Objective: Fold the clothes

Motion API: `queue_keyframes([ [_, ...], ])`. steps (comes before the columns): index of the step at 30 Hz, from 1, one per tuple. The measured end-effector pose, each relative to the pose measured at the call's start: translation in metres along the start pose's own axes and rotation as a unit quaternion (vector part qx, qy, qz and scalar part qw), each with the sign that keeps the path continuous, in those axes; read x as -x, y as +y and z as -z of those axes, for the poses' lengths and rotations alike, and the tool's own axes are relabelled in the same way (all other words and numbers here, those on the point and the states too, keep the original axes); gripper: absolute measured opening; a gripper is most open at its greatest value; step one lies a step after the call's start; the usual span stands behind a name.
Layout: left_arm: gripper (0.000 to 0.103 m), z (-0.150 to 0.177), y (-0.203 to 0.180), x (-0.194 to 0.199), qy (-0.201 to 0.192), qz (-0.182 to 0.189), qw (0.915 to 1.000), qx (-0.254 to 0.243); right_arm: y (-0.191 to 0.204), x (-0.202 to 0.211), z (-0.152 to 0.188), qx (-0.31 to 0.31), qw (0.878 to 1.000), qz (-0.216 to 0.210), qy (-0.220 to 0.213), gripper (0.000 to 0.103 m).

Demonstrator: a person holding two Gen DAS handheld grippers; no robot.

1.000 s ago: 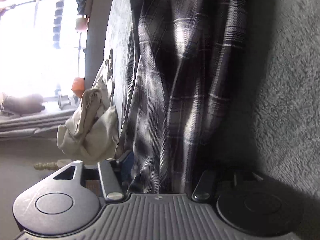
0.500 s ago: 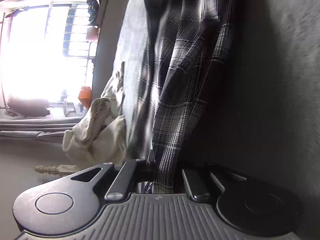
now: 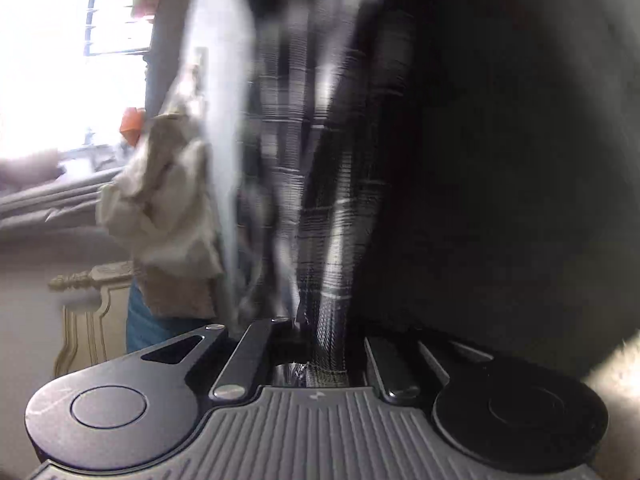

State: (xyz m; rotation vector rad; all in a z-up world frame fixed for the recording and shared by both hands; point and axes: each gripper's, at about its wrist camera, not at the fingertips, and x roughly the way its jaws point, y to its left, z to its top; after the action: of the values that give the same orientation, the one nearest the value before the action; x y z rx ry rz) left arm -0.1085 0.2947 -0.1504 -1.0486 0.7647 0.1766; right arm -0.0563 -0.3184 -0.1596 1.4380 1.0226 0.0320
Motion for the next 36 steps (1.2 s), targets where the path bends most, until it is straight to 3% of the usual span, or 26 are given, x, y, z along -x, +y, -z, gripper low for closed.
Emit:
queue_keyframes([
  [2,0.026,-0.008,0.001,0.000,0.013,0.012,0.9997,-0.015,-0.003,-0.003,-0.003,-0.009,1.000,0.016,0.009,0.025],
  [4,0.035,-0.016,-0.005,0.004,0.021,0.009,0.9987,-0.045,0.001,-0.001,-0.004,-0.005,0.999,0.034,0.014,0.050],
  [6,0.039,-0.024,-0.012,0.014,0.020,0.005,0.9966,-0.080,0.012,0.008,-0.004,0.016,0.998,0.052,0.012,0.054],
  [9,0.045,-0.034,-0.021,0.032,0.011,-0.009,0.9905,-0.137,0.042,0.030,-0.003,0.099,0.990,0.101,0.008,0.062],
  [12,0.051,-0.043,-0.024,0.055,-0.037,-0.040,0.9804,-0.190,0.077,0.056,0.004,0.215,0.959,0.180,-0.026,0.065],
  [15,0.053,-0.049,-0.033,0.063,-0.079,-0.039,0.9688,-0.232,0.110,0.066,0.024,0.354,0.902,0.236,-0.073,0.065],
  [18,0.053,-0.048,-0.063,0.038,-0.077,-0.030,0.9535,-0.290,0.128,0.044,0.064,0.494,0.837,0.224,-0.070,0.065],
  [19,0.053,-0.045,-0.075,0.026,-0.077,-0.030,0.9444,-0.318,0.136,0.028,0.080,0.540,0.812,0.214,-0.061,0.064],
  [22,0.053,-0.031,-0.114,-0.016,-0.055,-0.031,0.9094,-0.411,0.157,-0.024,0.127,0.666,0.723,0.182,-0.033,0.062],
  [24,0.052,-0.021,-0.130,-0.041,-0.030,-0.041,0.8807,-0.471,0.167,-0.062,0.157,0.739,0.654,0.161,-0.017,0.061],
  [26,0.052,-0.012,-0.139,-0.056,-0.030,-0.053,0.8544,-0.516,0.177,-0.100,0.187,0.804,0.578,0.139,0.000,0.060],
  [28,0.053,-0.004,-0.143,-0.068,-0.033,-0.060,0.8302,-0.553,0.183,-0.129,0.201,0.832,0.540,0.129,0.009,0.060],
  [30,0.053,-0.001,-0.141,-0.074,-0.039,-0.063,0.8183,-0.570,0.187,-0.154,0.213,0.851,0.511,0.120,0.020,0.059],
  [31,0.053,-0.001,-0.139,-0.077,-0.039,-0.064,0.8184,-0.570,0.187,-0.166,0.215,0.856,0.502,0.122,0.026,0.058],
  [36,0.052,-0.009,-0.126,-0.085,-0.030,-0.062,0.8365,-0.544,0.180,-0.218,0.219,0.871,0.466,0.148,0.050,0.047],
])
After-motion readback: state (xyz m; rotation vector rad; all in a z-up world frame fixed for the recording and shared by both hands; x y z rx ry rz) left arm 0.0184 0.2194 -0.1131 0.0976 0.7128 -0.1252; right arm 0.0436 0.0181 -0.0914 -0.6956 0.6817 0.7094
